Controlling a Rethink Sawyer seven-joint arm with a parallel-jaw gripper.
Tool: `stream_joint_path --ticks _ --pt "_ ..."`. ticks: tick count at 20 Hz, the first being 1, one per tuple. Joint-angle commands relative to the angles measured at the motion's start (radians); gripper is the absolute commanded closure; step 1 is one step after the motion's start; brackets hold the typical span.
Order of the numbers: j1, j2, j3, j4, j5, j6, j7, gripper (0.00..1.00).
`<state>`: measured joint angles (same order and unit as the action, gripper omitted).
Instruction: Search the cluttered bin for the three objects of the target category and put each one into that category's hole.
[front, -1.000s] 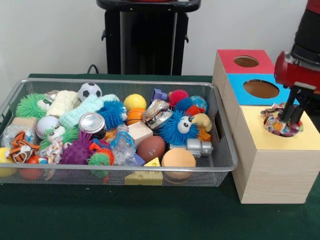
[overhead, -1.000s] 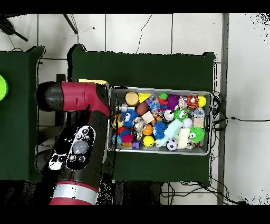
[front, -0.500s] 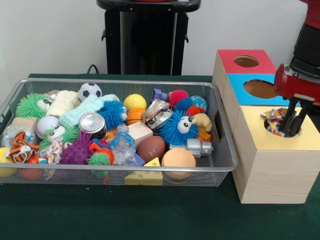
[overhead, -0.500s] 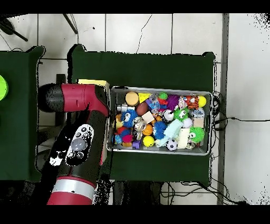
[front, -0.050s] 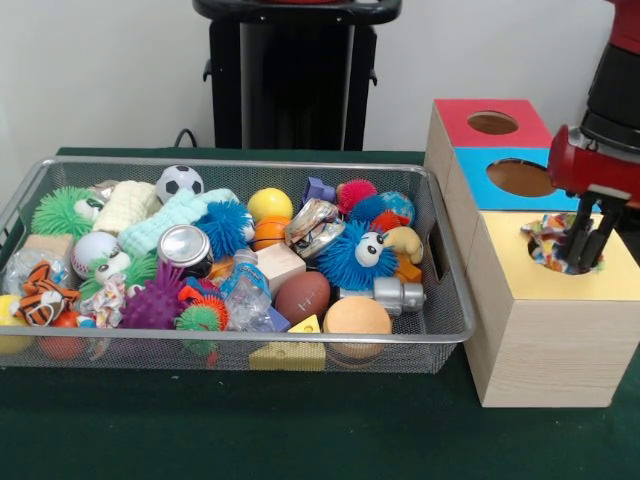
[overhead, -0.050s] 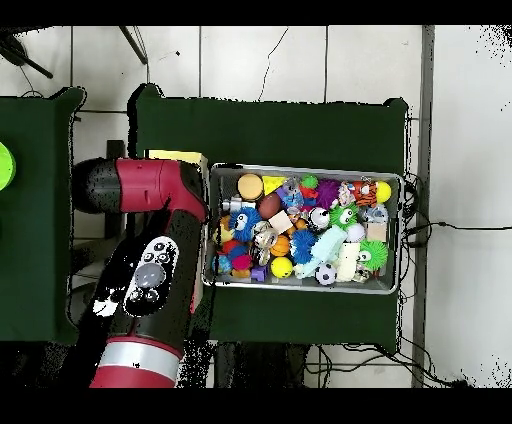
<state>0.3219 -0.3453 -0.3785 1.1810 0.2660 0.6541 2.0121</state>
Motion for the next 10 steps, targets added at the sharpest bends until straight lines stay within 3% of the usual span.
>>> stream_joint_path --ticks 1,2,5,10 --pt "-0.045 -0.029 0.086 0.119 0.054 -0.103 0.239 1.00" --pt "-0.052 -0.035 0.099 0.129 0.061 -0.112 0.235 0.00" --pt "-0.044 -0.041 0.071 0.114 0.057 -0.074 0.238 0.00" --pt "-0.064 -0.042 0.109 0.133 0.070 -0.105 0.204 0.00"
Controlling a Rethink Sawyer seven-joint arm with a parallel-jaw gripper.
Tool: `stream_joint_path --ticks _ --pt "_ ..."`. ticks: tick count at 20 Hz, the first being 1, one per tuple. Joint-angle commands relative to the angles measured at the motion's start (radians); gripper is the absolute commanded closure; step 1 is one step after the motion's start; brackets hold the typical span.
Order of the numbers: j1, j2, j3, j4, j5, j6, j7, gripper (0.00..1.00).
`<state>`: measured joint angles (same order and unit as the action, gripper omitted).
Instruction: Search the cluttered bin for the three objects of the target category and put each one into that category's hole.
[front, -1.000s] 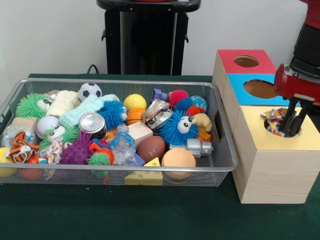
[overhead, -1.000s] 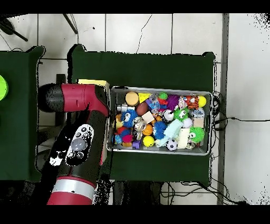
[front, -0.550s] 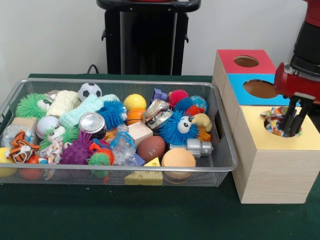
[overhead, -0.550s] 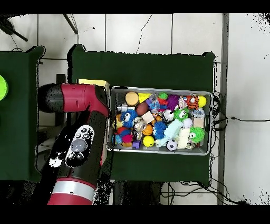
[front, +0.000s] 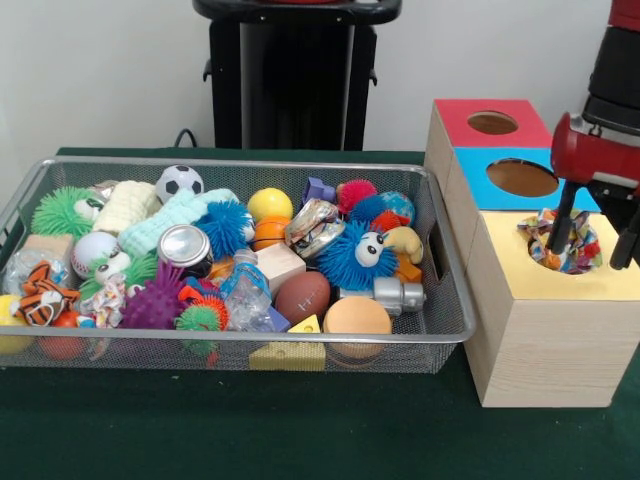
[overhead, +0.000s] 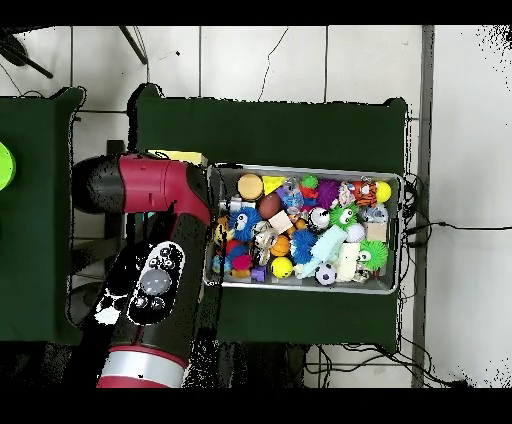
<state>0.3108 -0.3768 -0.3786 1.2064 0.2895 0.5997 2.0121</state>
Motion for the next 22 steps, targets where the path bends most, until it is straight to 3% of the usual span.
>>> stream_joint_path --ticks 1,7,9,11,13,16,22 --pt "-0.053 -0.012 0.109 0.109 0.048 -0.051 0.202 0.00" --pt "-0.059 -0.027 0.124 0.129 0.061 -0.066 0.190 0.00" --pt "-0.048 -0.081 0.114 0.145 0.072 0.016 0.188 0.00" --pt "-0.021 -0.148 0.072 0.136 0.076 0.163 0.207 0.00" --pt "-0.006 -0.168 0.046 0.127 0.070 0.222 0.220 0.00" --pt "-0.012 -0.141 0.063 0.142 0.068 0.130 0.210 0.00" --pt "0.031 -0.177 0.024 0.156 0.052 0.162 0.228 0.00"
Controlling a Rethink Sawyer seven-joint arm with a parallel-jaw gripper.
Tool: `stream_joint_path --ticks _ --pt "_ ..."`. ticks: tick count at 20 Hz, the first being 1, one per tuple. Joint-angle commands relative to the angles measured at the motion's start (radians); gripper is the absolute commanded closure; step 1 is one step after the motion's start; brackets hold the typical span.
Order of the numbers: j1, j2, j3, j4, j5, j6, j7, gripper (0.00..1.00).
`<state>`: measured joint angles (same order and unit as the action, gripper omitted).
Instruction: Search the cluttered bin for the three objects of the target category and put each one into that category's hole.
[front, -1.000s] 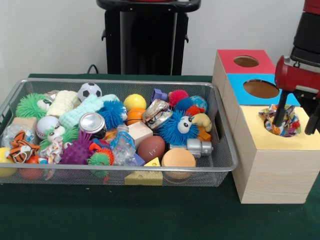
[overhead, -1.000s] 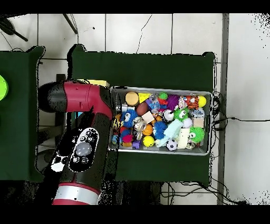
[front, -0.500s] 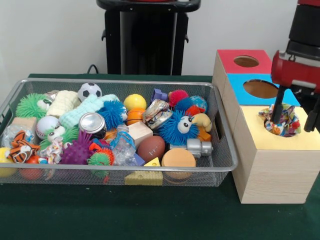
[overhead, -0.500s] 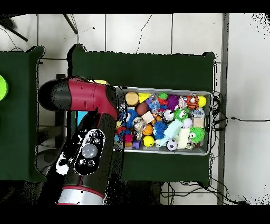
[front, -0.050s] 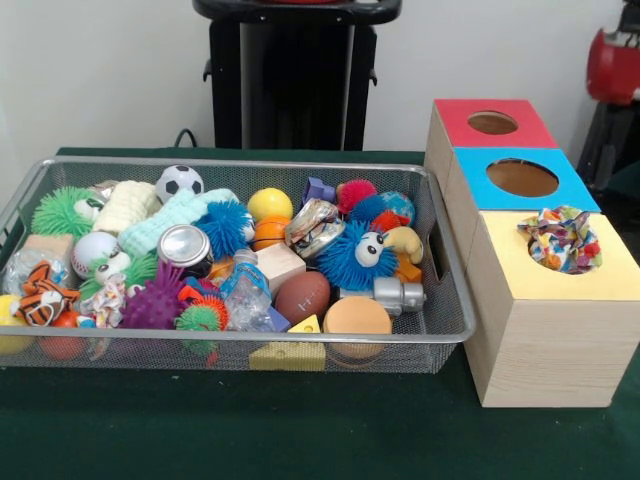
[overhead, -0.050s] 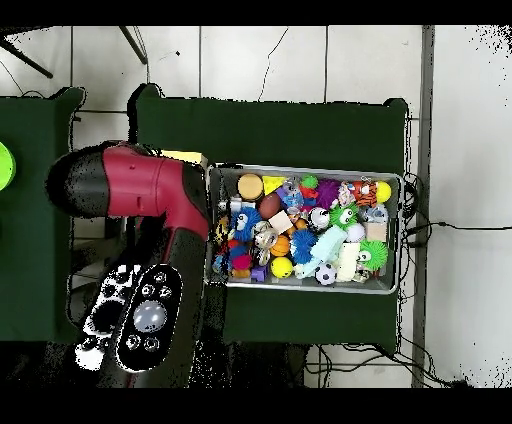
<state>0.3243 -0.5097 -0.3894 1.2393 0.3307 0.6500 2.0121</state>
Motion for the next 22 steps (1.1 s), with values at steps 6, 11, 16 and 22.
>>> stream_joint_path --ticks 6,11,16,22 --pt "-0.061 -0.032 0.099 0.180 -0.011 -0.028 0.112 0.00" --pt "-0.074 -0.027 0.109 0.180 -0.027 -0.049 0.094 0.00" --pt "-0.077 -0.027 0.113 0.185 -0.039 -0.059 0.086 0.00" --pt "-0.072 -0.021 0.113 0.188 -0.043 -0.074 0.098 0.00"
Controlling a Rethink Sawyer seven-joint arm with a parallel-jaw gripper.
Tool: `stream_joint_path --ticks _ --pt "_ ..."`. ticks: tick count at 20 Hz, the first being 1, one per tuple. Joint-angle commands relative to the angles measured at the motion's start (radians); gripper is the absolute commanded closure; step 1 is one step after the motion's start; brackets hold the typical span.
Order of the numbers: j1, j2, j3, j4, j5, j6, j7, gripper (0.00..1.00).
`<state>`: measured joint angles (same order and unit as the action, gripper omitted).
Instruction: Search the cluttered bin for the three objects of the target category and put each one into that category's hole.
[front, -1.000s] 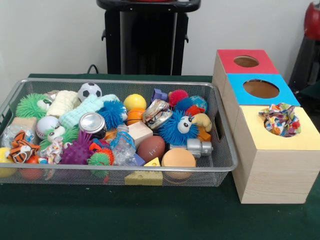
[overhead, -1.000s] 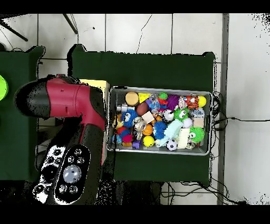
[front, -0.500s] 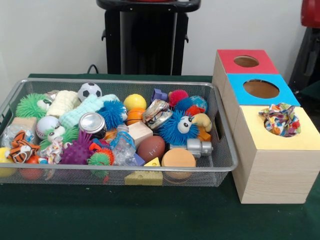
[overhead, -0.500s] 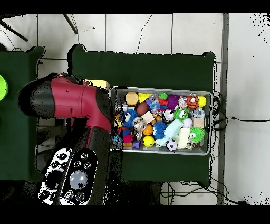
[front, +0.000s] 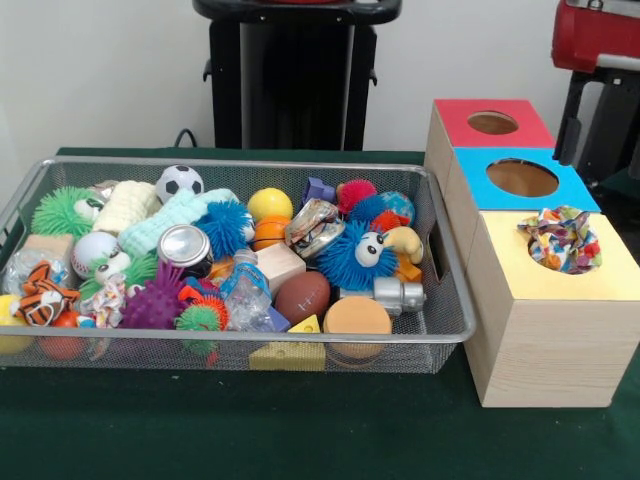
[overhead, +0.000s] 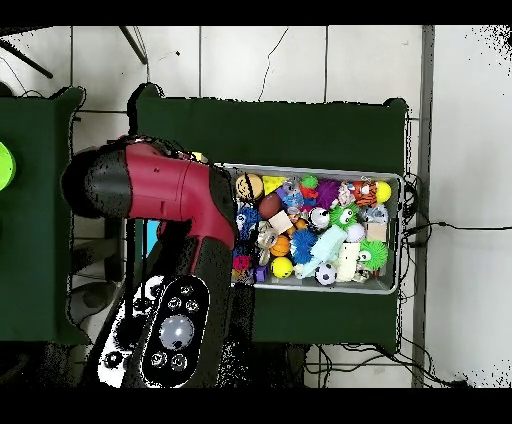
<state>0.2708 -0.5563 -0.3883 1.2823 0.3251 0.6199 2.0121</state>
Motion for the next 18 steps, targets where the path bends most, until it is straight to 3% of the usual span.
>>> stream_joint_path --ticks 1,12,18 --pt "-0.015 0.028 0.110 0.144 -0.036 -0.045 0.105 0.00" --pt "0.001 0.025 0.103 0.154 -0.020 -0.046 0.141 0.00" --pt "-0.020 -0.003 0.131 0.178 -0.019 -0.028 0.096 0.00"
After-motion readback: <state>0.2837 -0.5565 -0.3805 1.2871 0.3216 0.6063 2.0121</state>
